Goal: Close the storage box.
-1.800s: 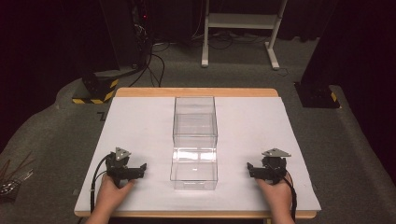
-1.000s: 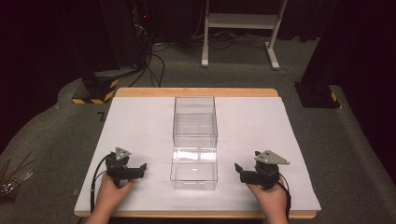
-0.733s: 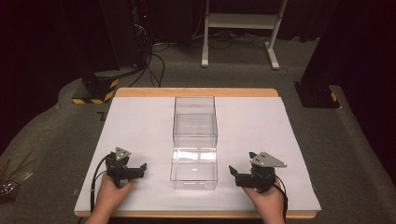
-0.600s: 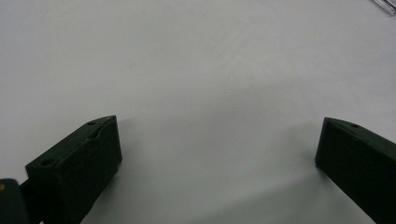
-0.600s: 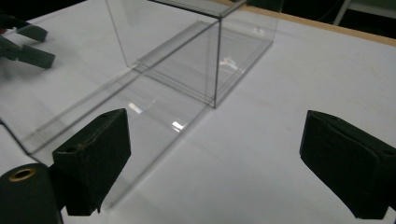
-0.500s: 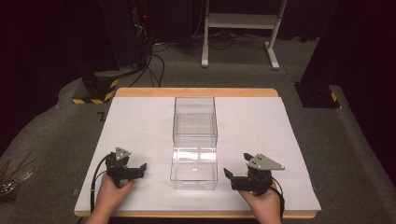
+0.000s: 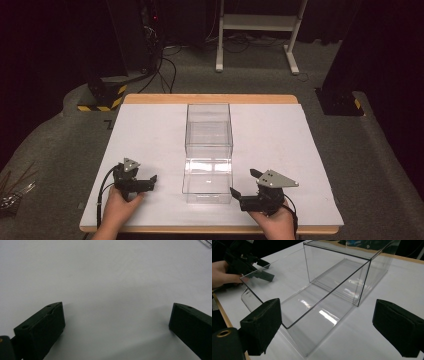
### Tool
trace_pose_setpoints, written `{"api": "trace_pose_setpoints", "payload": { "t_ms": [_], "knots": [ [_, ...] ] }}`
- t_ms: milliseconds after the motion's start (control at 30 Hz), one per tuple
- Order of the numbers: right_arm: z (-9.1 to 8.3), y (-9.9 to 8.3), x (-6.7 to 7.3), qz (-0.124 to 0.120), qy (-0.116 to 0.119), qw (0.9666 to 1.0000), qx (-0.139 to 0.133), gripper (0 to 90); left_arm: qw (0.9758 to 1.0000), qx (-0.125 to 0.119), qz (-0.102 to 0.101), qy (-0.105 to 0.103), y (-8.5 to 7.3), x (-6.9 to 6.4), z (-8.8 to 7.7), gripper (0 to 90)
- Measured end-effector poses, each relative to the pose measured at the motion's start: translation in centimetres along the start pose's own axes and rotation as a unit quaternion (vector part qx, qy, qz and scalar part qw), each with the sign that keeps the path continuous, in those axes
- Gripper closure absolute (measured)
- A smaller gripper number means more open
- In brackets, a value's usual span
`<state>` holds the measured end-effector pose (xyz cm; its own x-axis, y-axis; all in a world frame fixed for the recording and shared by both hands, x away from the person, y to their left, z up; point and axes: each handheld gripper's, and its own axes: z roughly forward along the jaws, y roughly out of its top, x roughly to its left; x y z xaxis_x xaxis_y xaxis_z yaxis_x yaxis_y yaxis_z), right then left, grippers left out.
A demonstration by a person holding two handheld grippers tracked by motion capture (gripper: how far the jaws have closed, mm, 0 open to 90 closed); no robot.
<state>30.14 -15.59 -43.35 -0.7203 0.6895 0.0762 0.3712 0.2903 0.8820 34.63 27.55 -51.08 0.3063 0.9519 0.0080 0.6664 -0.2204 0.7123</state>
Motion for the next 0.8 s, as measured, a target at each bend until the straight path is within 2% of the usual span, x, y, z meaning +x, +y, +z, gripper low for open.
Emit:
{"api": "trace_pose_setpoints", "payload": {
  "t_ms": [233, 400, 633, 800],
  "knots": [
    [0.4, -0.3, 0.4, 0.001, 0.011, 0.9999, 0.009, 8.9, 1.0000, 0.000, 0.000, 0.000, 0.0, 0.0, 0.0, 0.6],
    [0.8, -0.6, 1.1, -0.008, 0.007, 0.9998, 0.014, 8.9, 1.0000, 0.000, 0.000, -0.001, 0.0, 0.0, 0.0, 0.5],
    [1.6, -1.1, 1.3, -0.011, 0.003, 0.9996, 0.024, 8.7, 1.0000, 0.000, 0.000, -0.001, 0.0, 0.0, 0.0, 0.5],
    [1.8, -1.4, 1.2, -0.005, 0.009, 0.9997, 0.022, 8.2, 1.0000, 0.000, 0.000, 0.000, 0.0, 0.0, 0.0, 0.5]
  ]
}}
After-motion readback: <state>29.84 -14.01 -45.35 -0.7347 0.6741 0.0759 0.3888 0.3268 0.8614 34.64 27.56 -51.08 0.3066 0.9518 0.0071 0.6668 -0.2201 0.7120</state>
